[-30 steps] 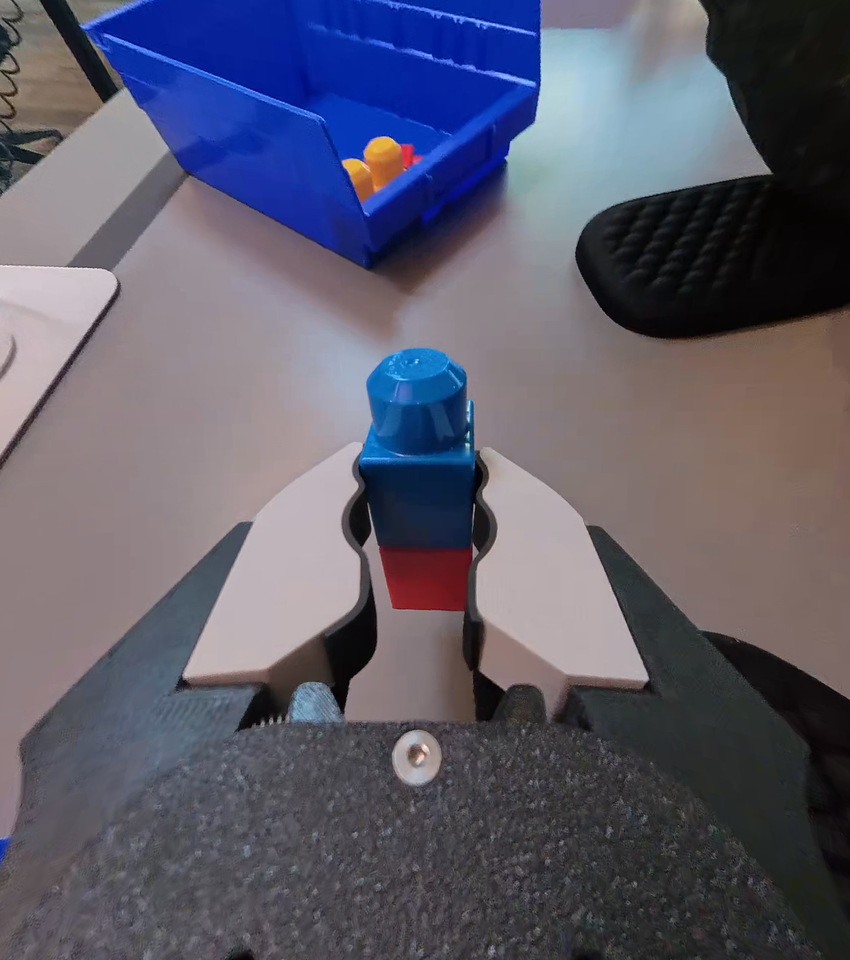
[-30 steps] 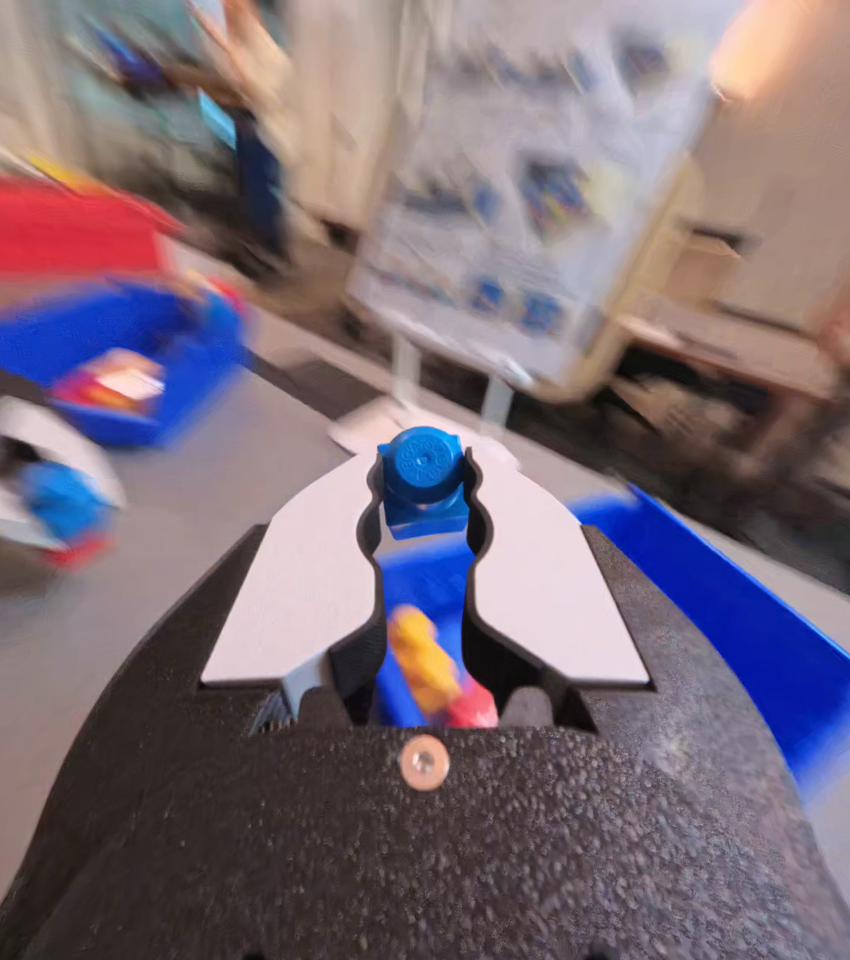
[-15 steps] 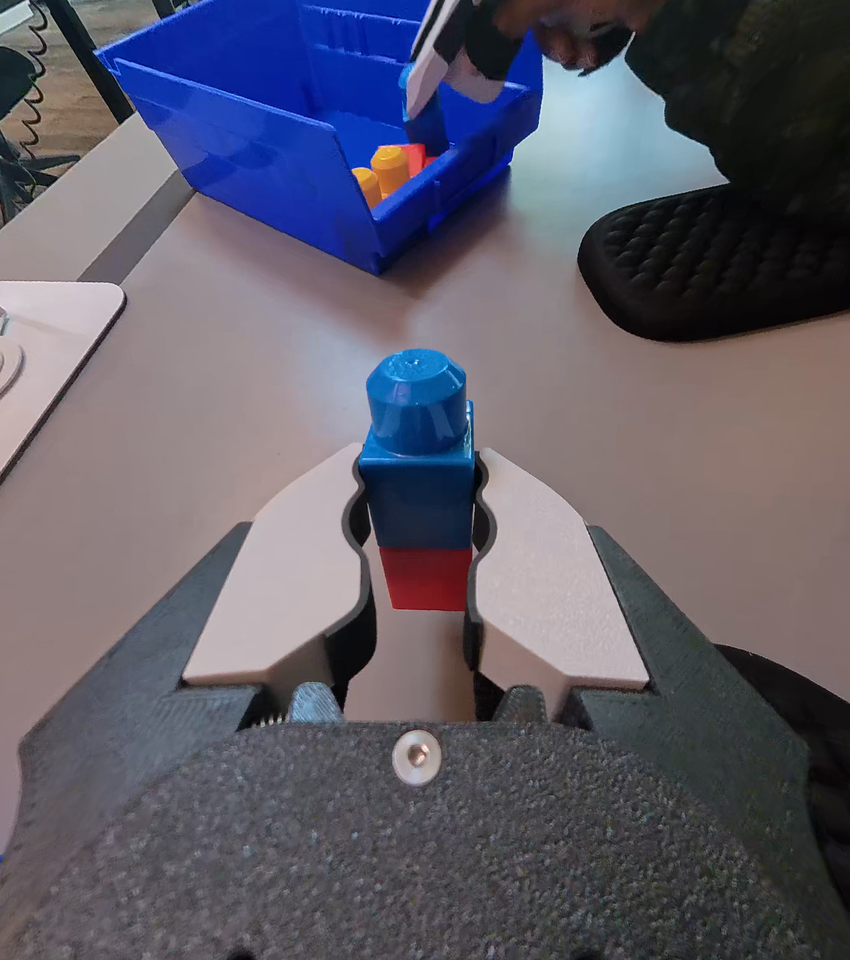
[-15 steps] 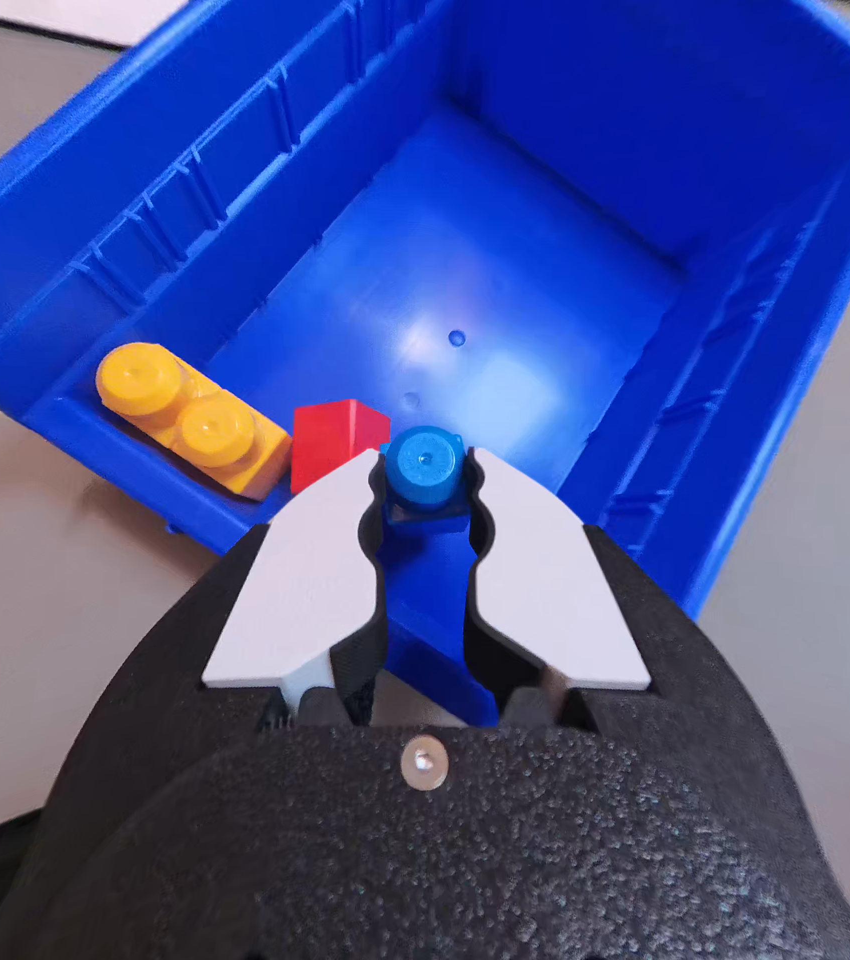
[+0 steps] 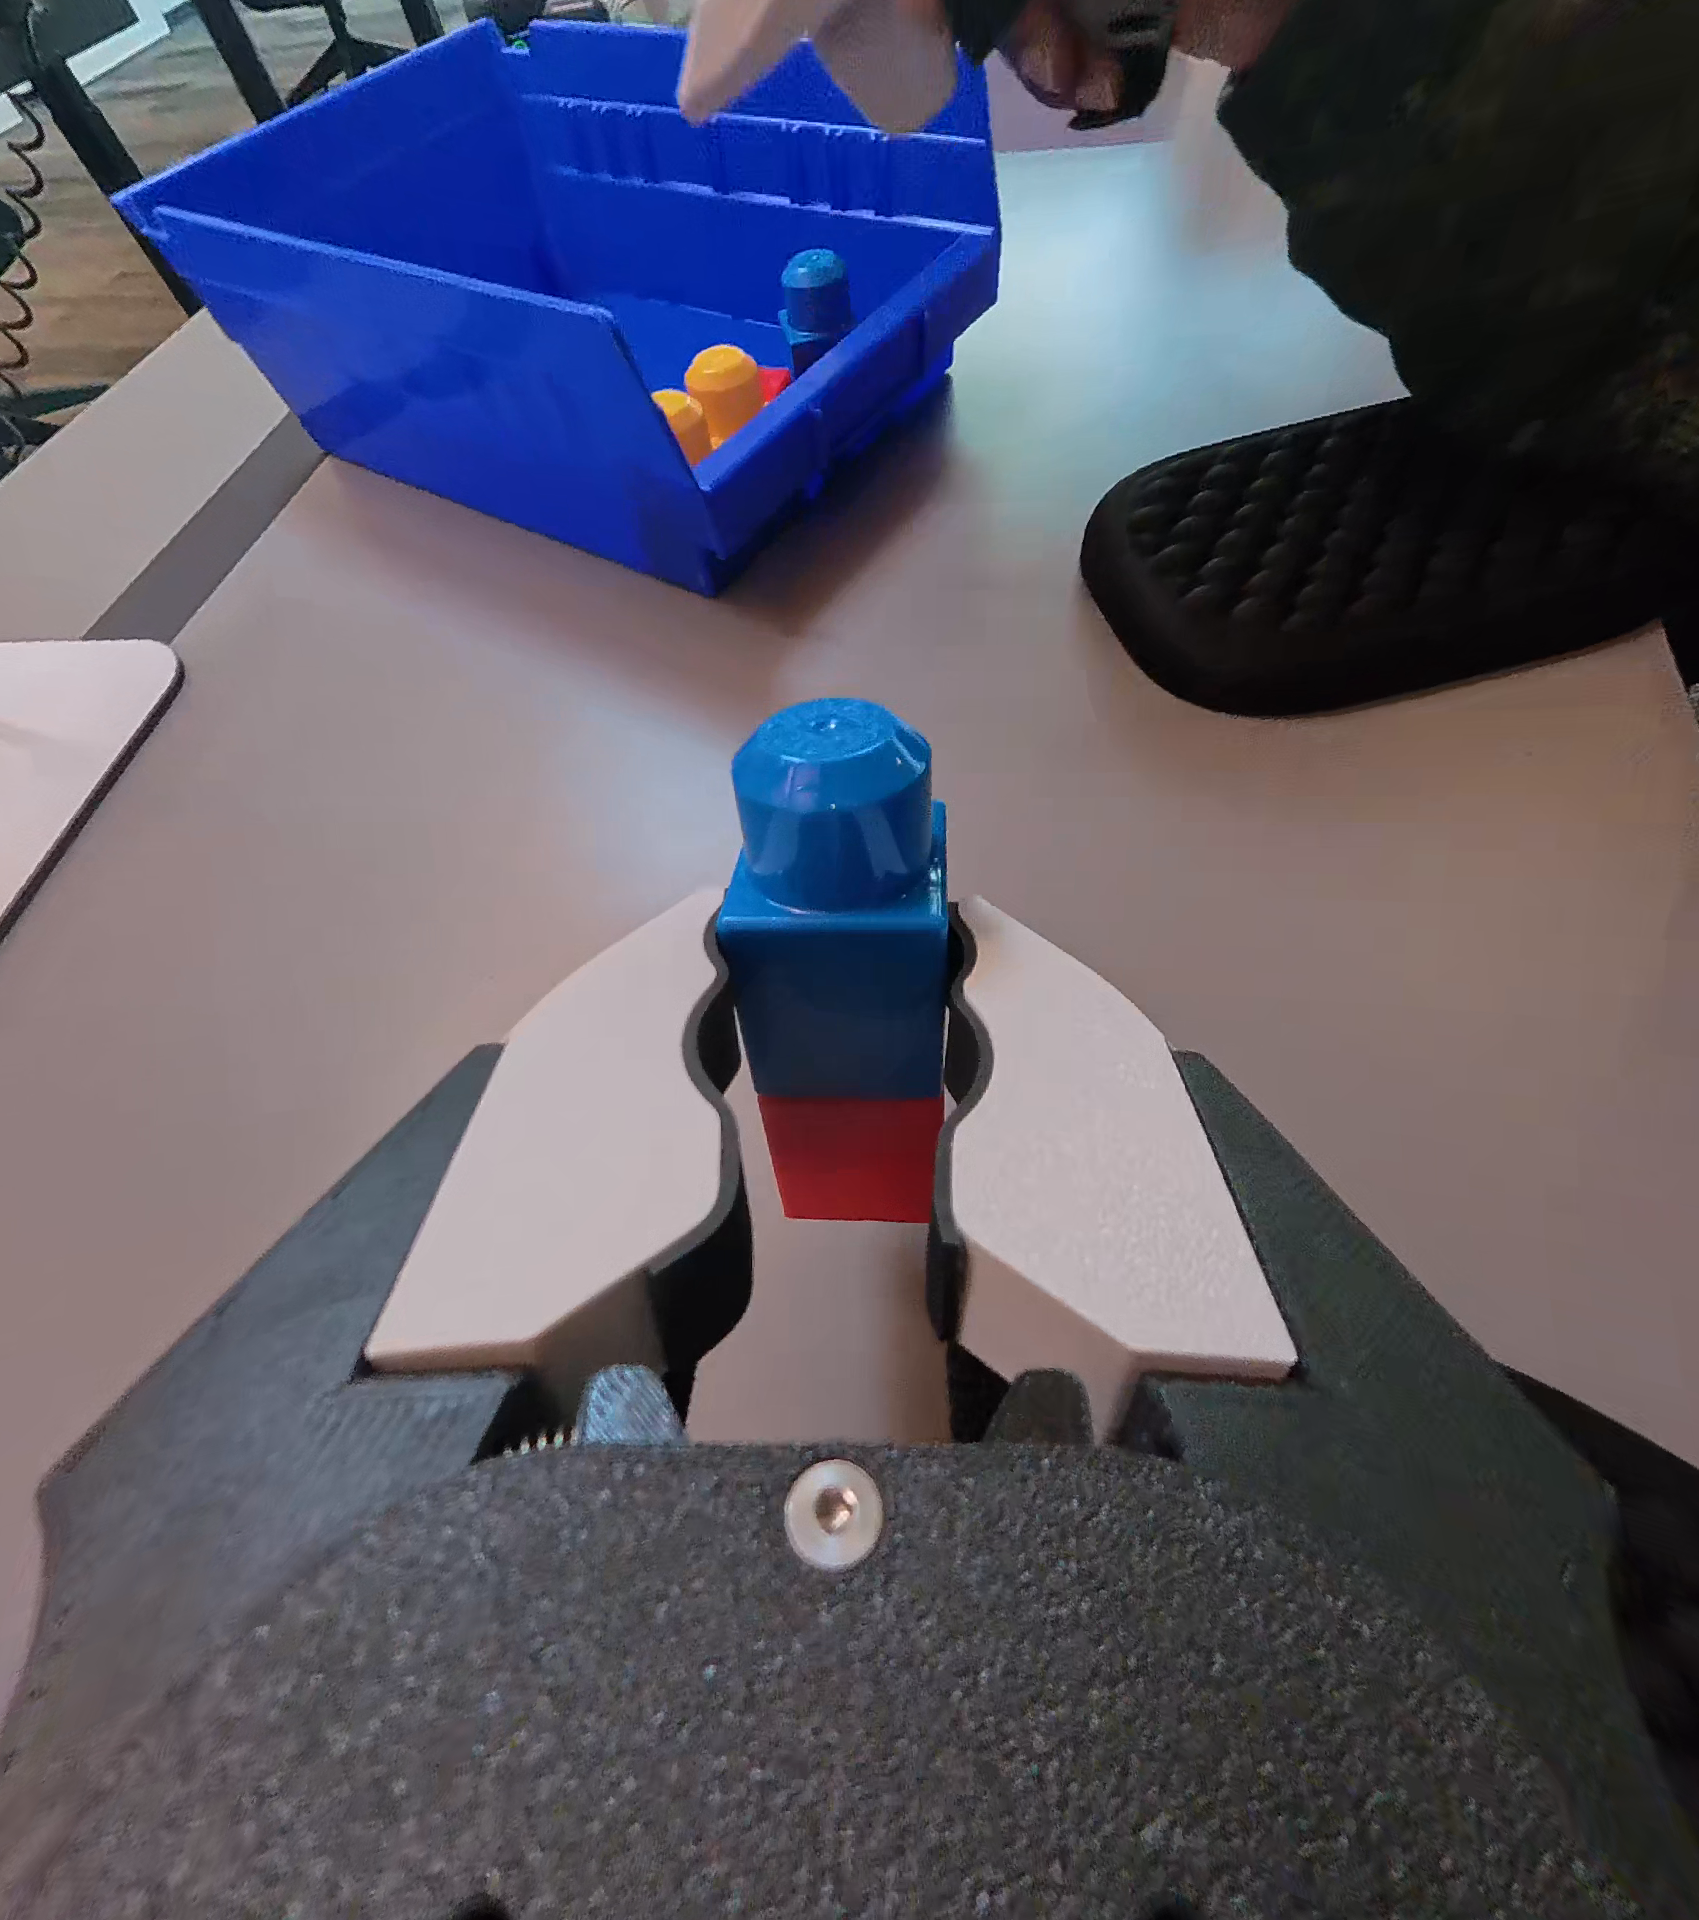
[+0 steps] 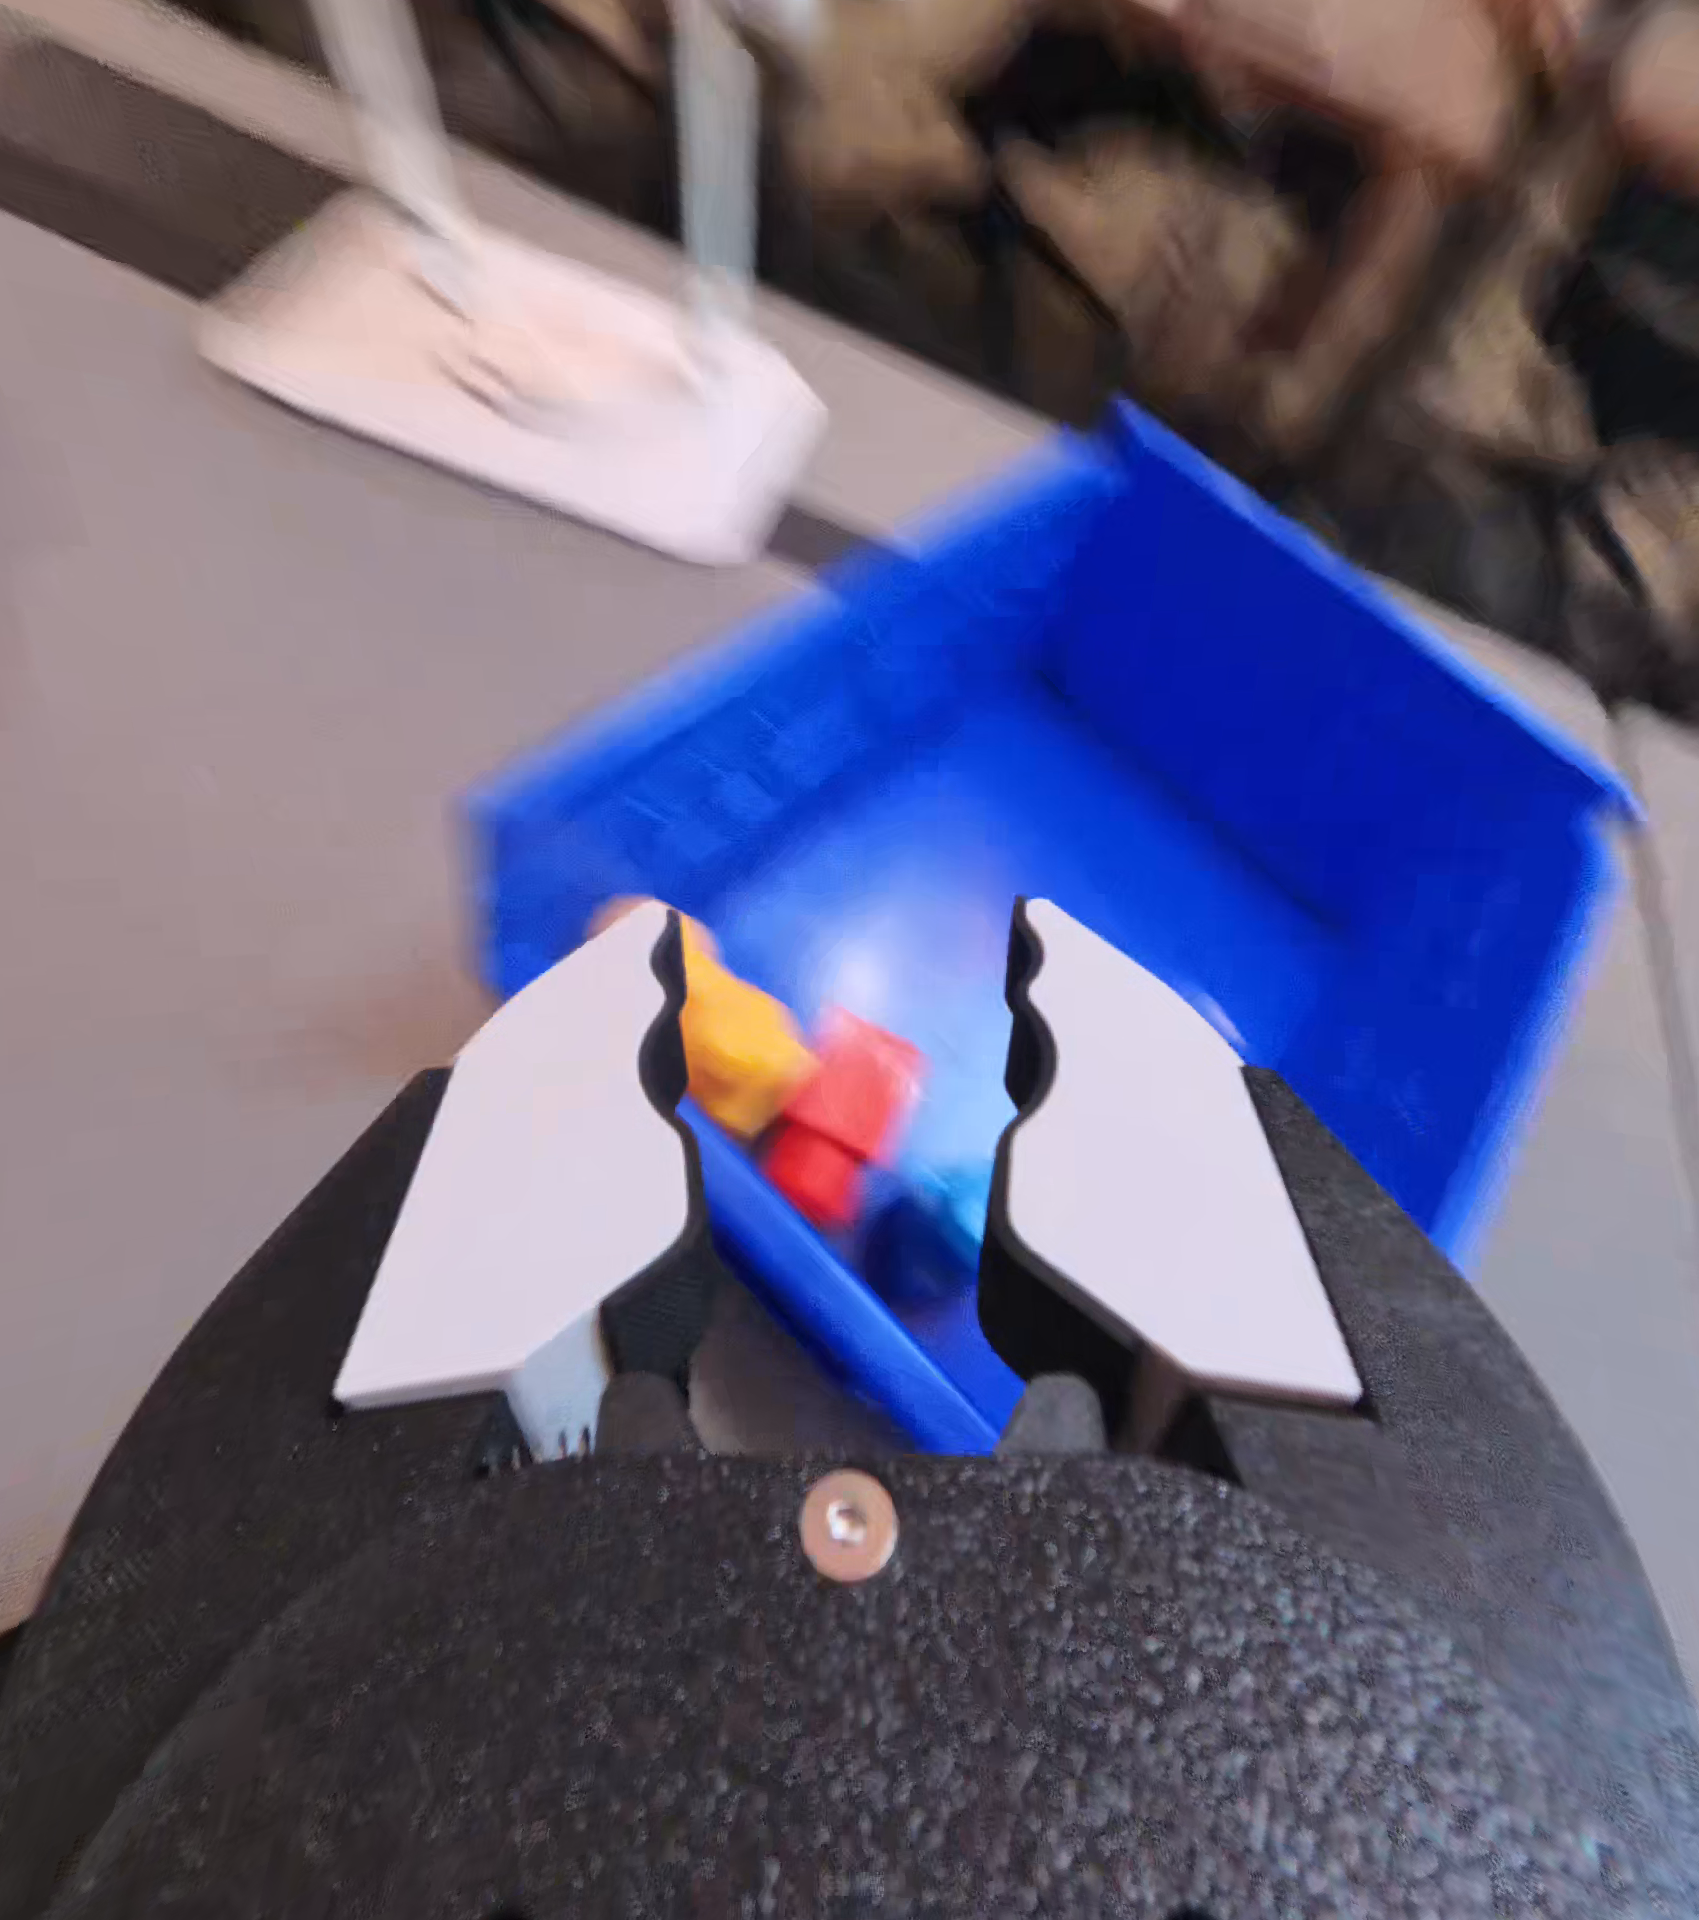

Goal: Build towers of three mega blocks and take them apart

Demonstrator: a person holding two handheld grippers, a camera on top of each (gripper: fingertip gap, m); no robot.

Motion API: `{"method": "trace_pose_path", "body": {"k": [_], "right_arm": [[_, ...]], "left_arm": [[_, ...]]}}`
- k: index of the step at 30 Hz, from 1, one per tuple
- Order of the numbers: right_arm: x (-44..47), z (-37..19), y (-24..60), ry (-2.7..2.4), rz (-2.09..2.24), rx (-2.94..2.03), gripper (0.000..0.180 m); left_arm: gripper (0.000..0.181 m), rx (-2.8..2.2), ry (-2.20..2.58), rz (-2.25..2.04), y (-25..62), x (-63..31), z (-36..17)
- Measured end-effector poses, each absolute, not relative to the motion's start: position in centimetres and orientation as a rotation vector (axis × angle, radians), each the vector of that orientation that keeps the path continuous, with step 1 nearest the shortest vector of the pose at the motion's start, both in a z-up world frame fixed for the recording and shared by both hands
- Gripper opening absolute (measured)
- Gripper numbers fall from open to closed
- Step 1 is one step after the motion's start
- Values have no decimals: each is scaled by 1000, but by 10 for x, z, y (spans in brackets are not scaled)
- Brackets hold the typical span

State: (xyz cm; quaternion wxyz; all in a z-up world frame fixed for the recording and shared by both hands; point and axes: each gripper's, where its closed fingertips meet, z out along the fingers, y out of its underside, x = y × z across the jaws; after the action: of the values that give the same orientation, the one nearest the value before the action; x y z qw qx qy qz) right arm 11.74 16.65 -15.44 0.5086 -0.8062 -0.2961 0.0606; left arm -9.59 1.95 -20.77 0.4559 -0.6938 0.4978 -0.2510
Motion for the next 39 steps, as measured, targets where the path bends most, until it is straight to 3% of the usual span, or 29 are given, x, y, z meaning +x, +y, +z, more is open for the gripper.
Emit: {"method": "trace_pose_path", "body": {"k": [4,8,10,13,16,17,18,19,21,24,28,33,39], "right_arm": [[-18,-118,64,-1160,825,-1563,59],[-84,-162,4,-1472,980,-1575,64],[-95,-179,-9,-1560,991,-1587,39],[-94,-173,-9,-1567,946,-1538,32],[-88,-154,-6,-1491,1025,-1495,31],[-85,-148,-6,-1462,1074,-1482,31],[-83,-143,-6,-1439,1116,-1472,31],[-82,-141,-6,-1434,1147,-1471,31],[-79,-136,-2,-1407,1145,-1459,29],[-45,-74,20,-1136,1270,-1331,29],[50,-38,100,-747,787,-1350,29],[124,-94,188,-510,430,-1692,29],[101,-195,228,-700,394,-2089,29]], "left_arm": [[36,-1673,1291,-601,8,-82,-208],[36,-1623,1327,-614,-4,-70,-205],[35,-1639,1346,-572,-2,-72,-209],[36,-1585,1292,-648,-2,-70,-200],[59,-1573,1274,-682,-1,-70,-198],[59,-1576,1278,-697,-2,-69,-201],[40,-1580,1286,-691,-2,-69,-204],[36,-1584,1282,-686,-2,-69,-203],[36,-1648,1283,-736,-1,-72,-204],[36,-1742,1314,-625,11,-88,-232],[36,-1780,1233,-701,21,-91,-231],[36,-1764,1226,-691,20,-88,-231],[36,-1744,1223,-706,18,-86,-230]]}}
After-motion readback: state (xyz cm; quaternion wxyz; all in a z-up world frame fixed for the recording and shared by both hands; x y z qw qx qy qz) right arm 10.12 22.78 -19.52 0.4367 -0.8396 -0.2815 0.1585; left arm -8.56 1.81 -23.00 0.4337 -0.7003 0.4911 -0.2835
